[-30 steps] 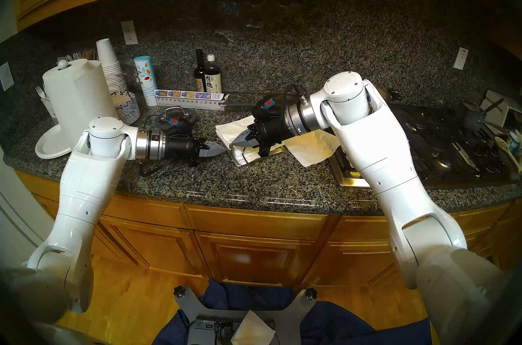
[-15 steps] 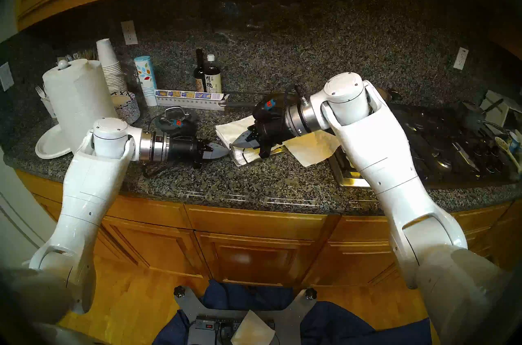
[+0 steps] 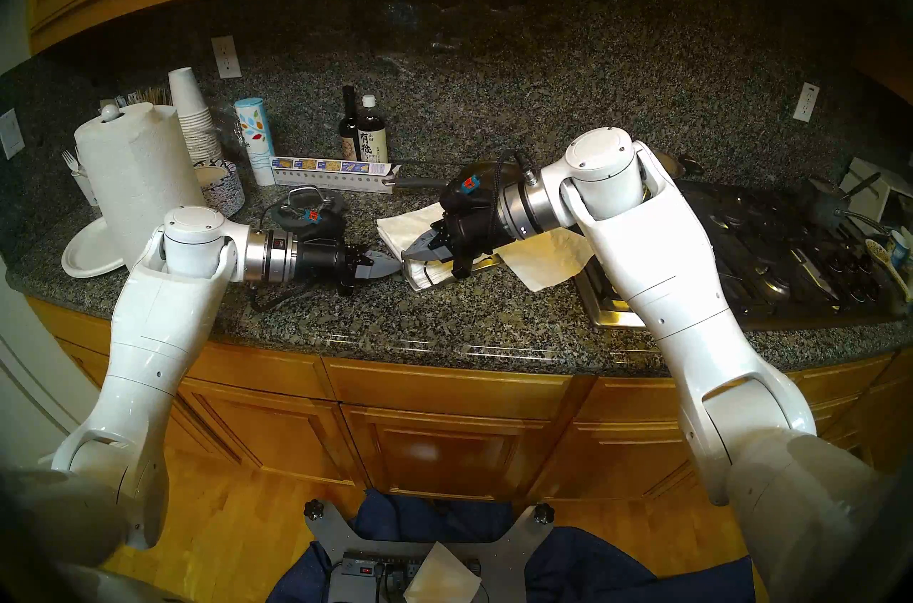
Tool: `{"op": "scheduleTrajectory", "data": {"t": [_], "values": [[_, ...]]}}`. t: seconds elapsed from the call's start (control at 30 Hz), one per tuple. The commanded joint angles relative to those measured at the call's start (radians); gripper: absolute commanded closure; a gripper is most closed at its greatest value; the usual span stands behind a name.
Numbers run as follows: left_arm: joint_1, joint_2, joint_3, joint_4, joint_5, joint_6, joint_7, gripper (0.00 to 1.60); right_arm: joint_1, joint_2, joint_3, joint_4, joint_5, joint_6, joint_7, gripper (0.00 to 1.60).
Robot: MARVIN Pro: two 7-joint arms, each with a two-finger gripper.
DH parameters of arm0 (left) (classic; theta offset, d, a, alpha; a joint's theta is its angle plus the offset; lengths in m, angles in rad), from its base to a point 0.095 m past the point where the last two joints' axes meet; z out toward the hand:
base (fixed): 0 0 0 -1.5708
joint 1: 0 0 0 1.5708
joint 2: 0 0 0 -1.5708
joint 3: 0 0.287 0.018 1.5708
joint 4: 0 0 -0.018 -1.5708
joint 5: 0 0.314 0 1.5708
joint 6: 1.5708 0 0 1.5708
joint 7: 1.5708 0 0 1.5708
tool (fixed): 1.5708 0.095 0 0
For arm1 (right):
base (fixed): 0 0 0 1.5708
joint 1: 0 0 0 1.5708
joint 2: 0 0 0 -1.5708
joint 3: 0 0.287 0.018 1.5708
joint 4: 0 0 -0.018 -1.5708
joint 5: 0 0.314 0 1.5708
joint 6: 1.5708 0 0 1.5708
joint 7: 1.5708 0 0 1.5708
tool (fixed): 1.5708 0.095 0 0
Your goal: Take napkin out of napkin holder
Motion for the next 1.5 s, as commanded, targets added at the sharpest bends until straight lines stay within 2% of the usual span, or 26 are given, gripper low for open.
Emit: {"op": "scheduleTrajectory", "data": {"t": [0.0,0.77,1.47], "values": [[-0.024,0.005,-0.010,-0.025,-0.004,0.004,-0.003,1.33,0.041,-0.010,0.008,0.009,-0.002,-0.005,-0.003,1.52],[-0.024,-0.003,-0.012,-0.030,0.001,0.011,0.000,1.33,0.033,0.009,0.020,-0.016,0.005,0.002,0.005,1.51],[-0.009,0.001,-0.026,-0.042,0.000,0.014,0.000,1.32,0.049,-0.016,0.012,0.025,-0.005,-0.020,-0.007,1.51]]}}
